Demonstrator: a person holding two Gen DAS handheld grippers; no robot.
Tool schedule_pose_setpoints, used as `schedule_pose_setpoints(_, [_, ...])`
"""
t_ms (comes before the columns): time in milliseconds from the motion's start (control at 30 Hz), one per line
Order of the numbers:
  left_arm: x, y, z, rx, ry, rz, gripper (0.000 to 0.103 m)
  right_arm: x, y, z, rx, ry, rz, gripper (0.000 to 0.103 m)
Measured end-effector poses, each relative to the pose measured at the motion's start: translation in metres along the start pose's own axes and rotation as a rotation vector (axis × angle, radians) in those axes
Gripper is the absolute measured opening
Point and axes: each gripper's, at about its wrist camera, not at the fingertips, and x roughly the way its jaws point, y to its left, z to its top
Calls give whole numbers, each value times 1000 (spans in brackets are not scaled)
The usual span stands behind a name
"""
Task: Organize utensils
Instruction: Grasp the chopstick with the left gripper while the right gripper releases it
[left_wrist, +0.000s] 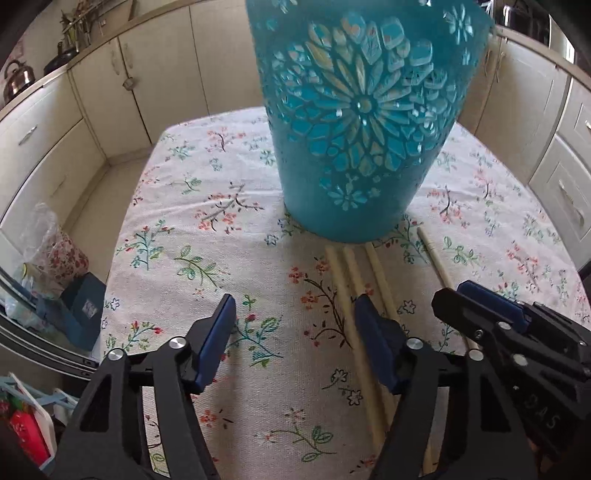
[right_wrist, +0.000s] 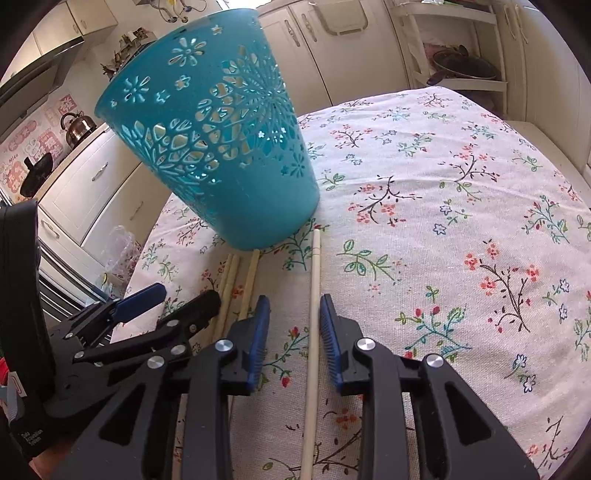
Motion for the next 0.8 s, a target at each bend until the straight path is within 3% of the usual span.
schedule_pose_setpoints(67, [-1, -1, 1, 1, -6, 2, 59, -2, -2, 0, 6, 1, 4, 29])
schedule_pose_setpoints(167, [-4, 0, 1, 15, -1, -19, 47, -4, -3, 0, 0, 3, -2, 29])
schedule_pose_setpoints(400, [-1, 3, 9, 31, 6, -44, 32, 0, 7, 6, -98, 3, -97, 29])
schedule_pose_setpoints(433, [0, 2, 10, 34, 6, -49, 23, 1, 8, 5, -110, 5, -104, 24])
schedule_pose_setpoints(467, [1, 2, 11, 36, 9, -60, 19, 2, 10, 5, -135, 10, -126, 11])
schedule_pose_setpoints(500, [1, 2, 12, 34, 16, -74, 10, 2, 11, 5, -160, 20, -141, 8])
schedule_pose_setpoints(667, [4, 10, 14, 8, 58, -105, 8, 1, 6, 5, -151, 48, -117, 7])
schedule_pose_setpoints(800, [6, 0, 16, 71, 28, -59, 7, 5, 13, 4, -206, 30, -156, 7])
